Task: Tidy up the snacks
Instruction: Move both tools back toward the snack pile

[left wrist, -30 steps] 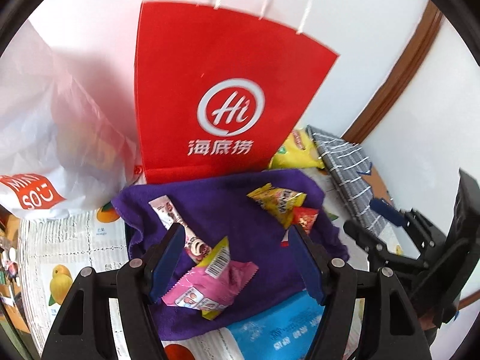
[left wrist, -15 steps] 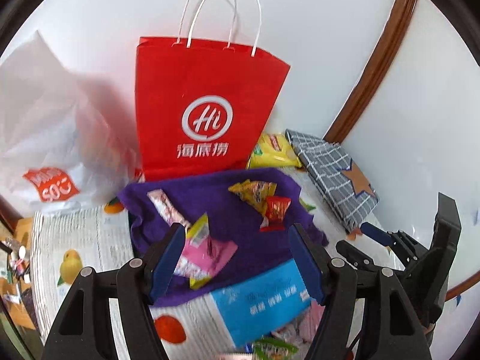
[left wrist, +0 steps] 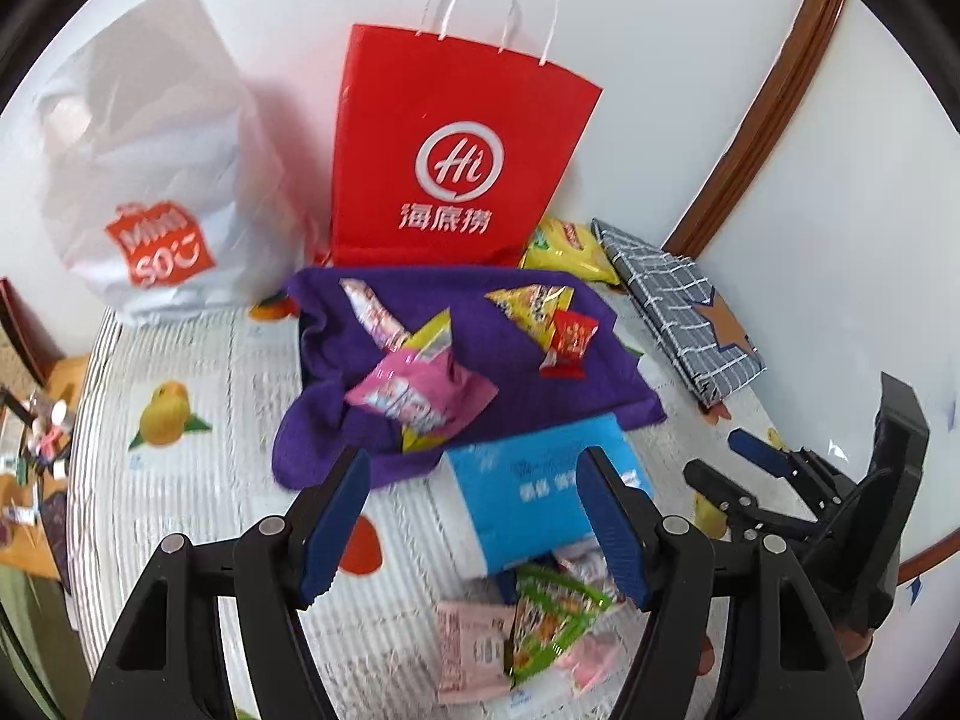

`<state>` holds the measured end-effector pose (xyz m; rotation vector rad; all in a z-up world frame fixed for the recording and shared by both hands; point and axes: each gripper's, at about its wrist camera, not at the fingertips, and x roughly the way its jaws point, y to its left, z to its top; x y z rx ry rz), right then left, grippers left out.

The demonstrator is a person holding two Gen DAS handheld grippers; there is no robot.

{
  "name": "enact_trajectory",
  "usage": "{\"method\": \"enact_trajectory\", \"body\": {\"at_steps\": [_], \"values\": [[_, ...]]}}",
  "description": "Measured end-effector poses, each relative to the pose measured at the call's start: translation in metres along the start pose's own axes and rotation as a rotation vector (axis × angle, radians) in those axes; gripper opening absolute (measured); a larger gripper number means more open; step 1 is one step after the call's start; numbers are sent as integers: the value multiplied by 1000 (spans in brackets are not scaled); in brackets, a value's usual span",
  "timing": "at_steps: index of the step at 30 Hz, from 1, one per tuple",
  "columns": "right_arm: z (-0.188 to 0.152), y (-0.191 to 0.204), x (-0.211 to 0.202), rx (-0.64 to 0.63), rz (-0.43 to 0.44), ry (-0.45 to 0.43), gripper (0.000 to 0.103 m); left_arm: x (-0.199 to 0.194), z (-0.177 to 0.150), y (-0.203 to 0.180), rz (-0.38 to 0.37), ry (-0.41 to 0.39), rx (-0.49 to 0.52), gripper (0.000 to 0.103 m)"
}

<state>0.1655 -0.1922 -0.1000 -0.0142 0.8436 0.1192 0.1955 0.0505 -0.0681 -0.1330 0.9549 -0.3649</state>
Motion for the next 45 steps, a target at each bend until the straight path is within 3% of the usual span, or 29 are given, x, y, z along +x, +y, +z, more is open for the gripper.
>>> {"method": "enact_trajectory", "body": {"at_steps": [16,45], "values": [[-34,12,6,-7,16,30,65,4,-48,23,28,31,-64,69],[-45,20,19,-28,34,53,65,8,-61,36,38,38,-107,69]]}}
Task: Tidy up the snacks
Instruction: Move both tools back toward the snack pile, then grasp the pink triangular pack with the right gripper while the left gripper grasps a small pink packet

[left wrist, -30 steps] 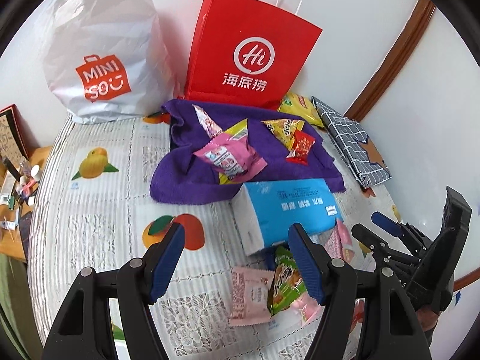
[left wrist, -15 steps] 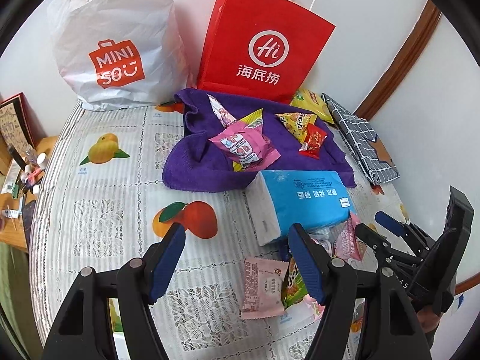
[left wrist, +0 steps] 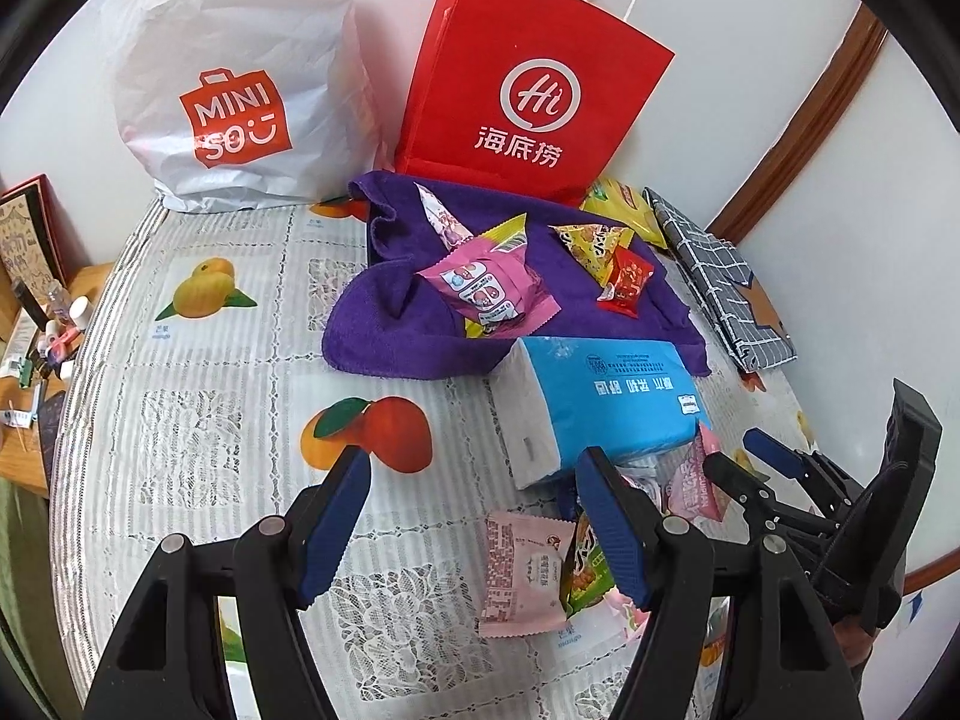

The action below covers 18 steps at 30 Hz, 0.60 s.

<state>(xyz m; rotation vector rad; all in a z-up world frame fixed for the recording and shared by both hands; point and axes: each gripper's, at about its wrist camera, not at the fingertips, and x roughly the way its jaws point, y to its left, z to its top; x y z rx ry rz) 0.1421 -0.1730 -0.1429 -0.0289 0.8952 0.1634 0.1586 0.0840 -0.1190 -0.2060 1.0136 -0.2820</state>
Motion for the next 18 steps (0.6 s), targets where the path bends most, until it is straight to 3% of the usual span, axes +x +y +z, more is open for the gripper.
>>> {"method": "enact_trajectory", "body": {"at_steps": [12,18], "values": [[-8,8,15,-13,18,25,65,3,-9,7,-5,-2,-21,69],[-15,12,22,-40,-12,40,65,5,-13,15,4,8,-43,69]]}}
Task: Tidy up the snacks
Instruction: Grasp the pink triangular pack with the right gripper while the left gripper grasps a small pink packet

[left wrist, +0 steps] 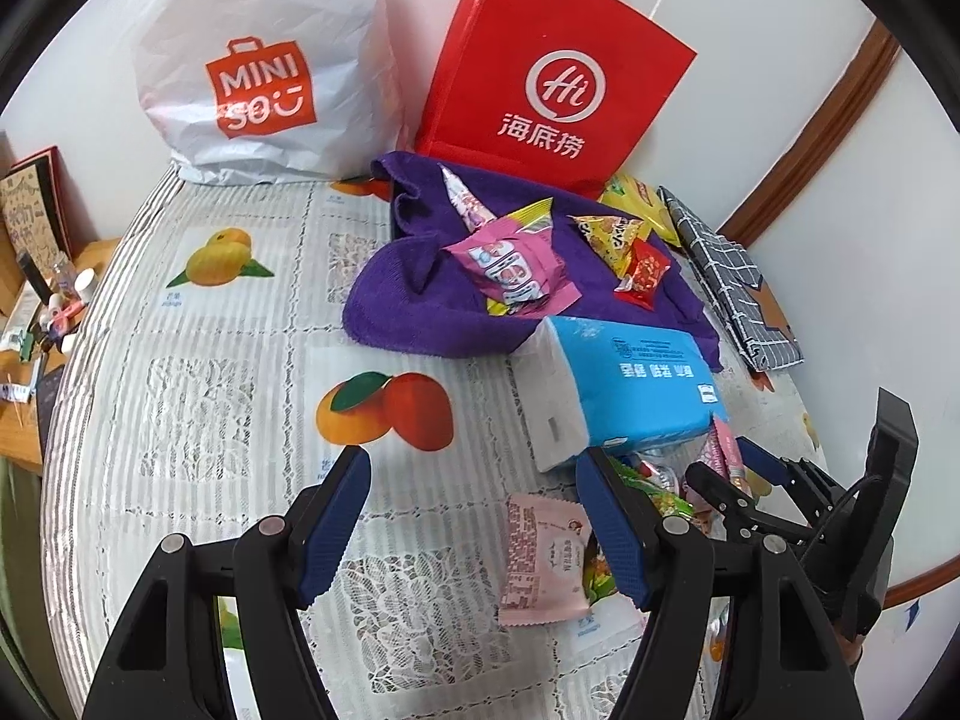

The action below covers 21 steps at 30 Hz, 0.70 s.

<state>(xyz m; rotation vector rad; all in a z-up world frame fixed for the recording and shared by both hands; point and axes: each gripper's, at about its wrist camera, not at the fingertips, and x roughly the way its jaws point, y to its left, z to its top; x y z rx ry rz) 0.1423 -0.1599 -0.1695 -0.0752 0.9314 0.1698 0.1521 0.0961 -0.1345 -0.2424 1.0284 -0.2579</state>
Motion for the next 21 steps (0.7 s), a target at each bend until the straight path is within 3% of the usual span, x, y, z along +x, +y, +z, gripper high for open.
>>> {"method": "enact_trajectory", "body": {"at_steps": [14,16,21], "values": [[-9,-17,12,23,13,33,65,10,-1,3,-6,17,-17,69],[-9,-19,16,34,22,39,57,12,-2,0,-8,21,-12,69],[-9,-26,10,52,40,26,48,16,-11,-11,-40,39,17,69]]}}
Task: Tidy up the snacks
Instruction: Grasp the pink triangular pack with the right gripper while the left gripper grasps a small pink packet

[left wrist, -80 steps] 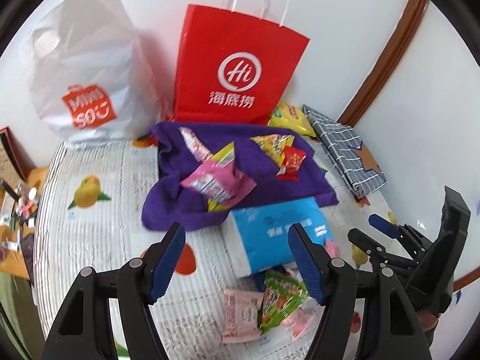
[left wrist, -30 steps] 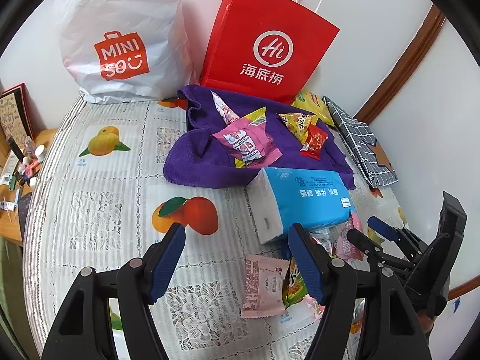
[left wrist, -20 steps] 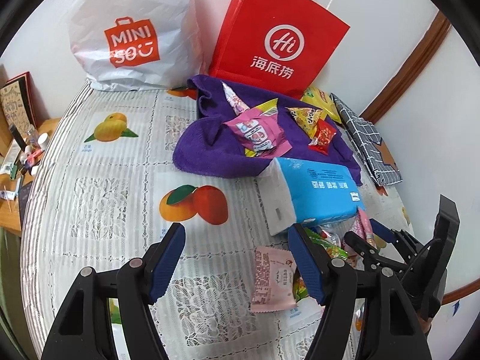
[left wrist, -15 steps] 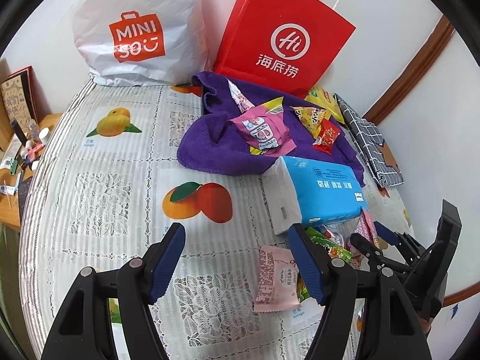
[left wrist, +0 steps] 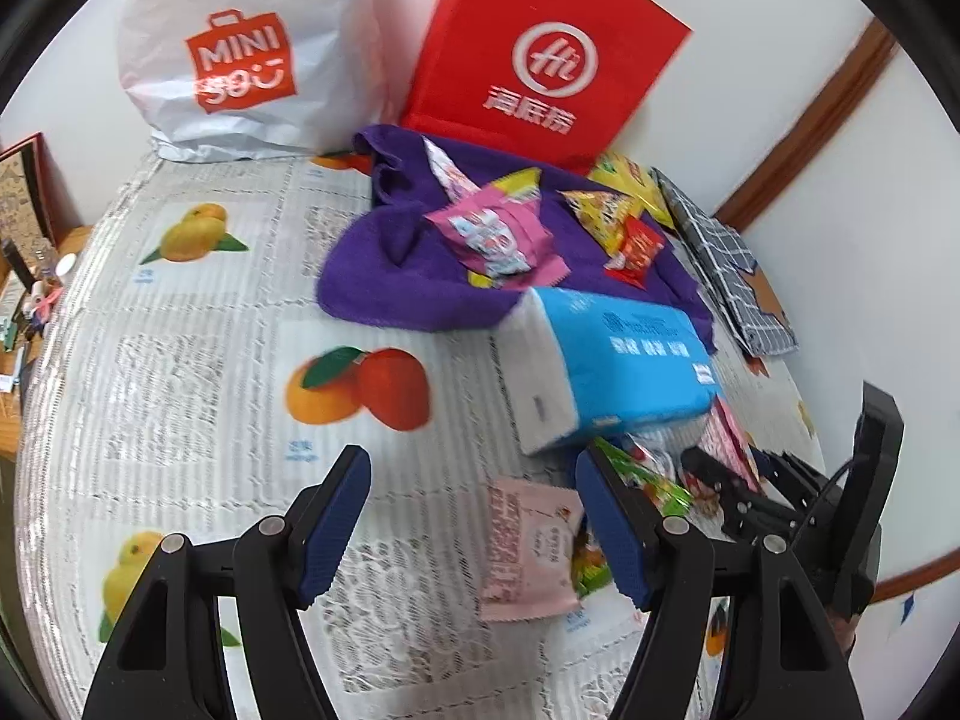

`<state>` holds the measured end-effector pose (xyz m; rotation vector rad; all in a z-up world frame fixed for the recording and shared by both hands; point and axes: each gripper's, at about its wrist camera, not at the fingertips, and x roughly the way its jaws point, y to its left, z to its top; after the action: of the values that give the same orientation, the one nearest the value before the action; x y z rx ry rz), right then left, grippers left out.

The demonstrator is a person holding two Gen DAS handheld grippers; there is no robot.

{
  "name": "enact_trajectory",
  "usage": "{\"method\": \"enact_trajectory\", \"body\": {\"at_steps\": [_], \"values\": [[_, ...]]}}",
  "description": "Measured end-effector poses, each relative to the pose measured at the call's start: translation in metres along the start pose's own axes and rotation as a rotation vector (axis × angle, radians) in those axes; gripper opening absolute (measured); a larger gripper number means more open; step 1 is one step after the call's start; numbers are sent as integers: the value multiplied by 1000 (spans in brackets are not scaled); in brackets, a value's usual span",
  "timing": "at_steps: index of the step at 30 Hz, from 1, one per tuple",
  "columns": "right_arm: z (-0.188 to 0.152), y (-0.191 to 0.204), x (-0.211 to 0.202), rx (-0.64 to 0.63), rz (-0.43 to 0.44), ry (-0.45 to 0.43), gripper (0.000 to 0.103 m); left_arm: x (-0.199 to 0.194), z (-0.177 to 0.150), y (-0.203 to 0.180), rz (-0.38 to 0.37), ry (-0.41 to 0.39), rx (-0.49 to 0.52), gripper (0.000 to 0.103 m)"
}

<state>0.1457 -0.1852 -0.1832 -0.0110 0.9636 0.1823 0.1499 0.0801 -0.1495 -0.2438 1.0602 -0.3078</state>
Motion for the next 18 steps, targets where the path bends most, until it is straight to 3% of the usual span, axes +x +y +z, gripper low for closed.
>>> {"method": "enact_trajectory", "body": {"at_steps": [8,18], "values": [[-4,-18,-26,21,-12,-61,47,21,-22,-14,43,62,63,68],[-16,-31,-38,10,-29,-76,47,57,-34,-29,58,140,113,68]]}}
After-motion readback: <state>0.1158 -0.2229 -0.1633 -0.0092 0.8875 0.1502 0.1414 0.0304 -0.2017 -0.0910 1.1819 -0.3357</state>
